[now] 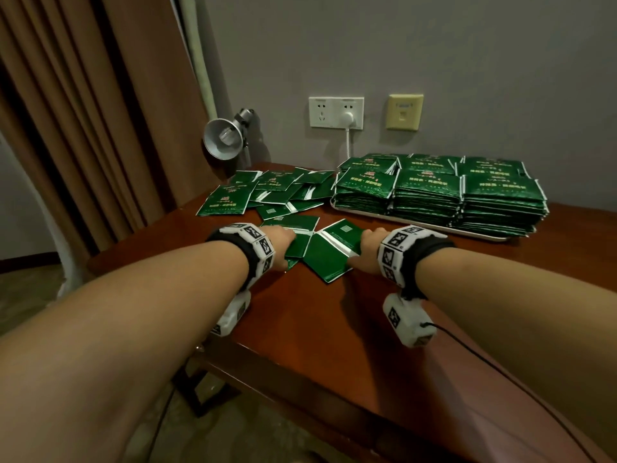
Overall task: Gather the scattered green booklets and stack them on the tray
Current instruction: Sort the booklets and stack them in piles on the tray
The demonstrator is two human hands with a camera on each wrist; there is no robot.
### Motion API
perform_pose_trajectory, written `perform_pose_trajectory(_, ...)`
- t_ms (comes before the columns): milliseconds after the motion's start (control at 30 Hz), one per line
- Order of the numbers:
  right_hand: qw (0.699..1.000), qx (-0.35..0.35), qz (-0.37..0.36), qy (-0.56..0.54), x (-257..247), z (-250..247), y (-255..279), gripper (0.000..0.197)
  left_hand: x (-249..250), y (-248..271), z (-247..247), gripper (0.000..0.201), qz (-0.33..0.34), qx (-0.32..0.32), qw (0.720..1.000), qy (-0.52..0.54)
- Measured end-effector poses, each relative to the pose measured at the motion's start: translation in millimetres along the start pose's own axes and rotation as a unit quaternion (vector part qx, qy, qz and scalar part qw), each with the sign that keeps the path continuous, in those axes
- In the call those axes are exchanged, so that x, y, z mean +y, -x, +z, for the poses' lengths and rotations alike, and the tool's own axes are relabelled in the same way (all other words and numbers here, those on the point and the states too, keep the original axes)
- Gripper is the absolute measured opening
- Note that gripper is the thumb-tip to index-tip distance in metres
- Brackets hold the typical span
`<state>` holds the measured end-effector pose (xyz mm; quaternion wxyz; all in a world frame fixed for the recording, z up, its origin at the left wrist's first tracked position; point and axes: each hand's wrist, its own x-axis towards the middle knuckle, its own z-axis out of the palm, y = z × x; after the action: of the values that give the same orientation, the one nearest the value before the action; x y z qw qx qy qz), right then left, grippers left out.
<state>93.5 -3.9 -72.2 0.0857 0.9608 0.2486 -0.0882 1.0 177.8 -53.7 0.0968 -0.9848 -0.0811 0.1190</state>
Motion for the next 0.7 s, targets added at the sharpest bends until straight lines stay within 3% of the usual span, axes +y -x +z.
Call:
perform_pose_trajectory(167, 0.999, -0.007, 0.042, -0.018, -5.3, -0.3, -40.4, 0.068, -4.6, -21.6, 1.9, 0.055, 0.024, 0.019, 1.000, -0.005)
perform_pose_trajectory(333, 0.997, -0.009, 0.069, -0.039, -1.0, -7.4, -57.4, 0.077, -5.0, -26.4, -5.1, 0.016, 0.035, 0.028, 0.998, -0.033)
perform_pose_trajectory(433, 0.997, -0.028, 0.052, -0.046, 2.2, -14.8, -51.9, 0.066, -2.7, -18.0, -12.5, 0.011, 0.027, 0.046, 0.998, -0.027)
perform_pose_trajectory(567, 0.995, -0.044, 0.075, -0.054, 3.5, -23.5, -44.1, 0.060, 3.3, 2.4, -23.0, 0.019, 0.043, 0.076, 0.996, -0.009)
perform_pose_trajectory(700, 0.995, 0.074, 0.053, -0.030, 9.0, -40.9, -0.3, 0.030, 12.9, 23.1, -35.9, 0.043, 0.045, 0.095, 0.994, 0.025)
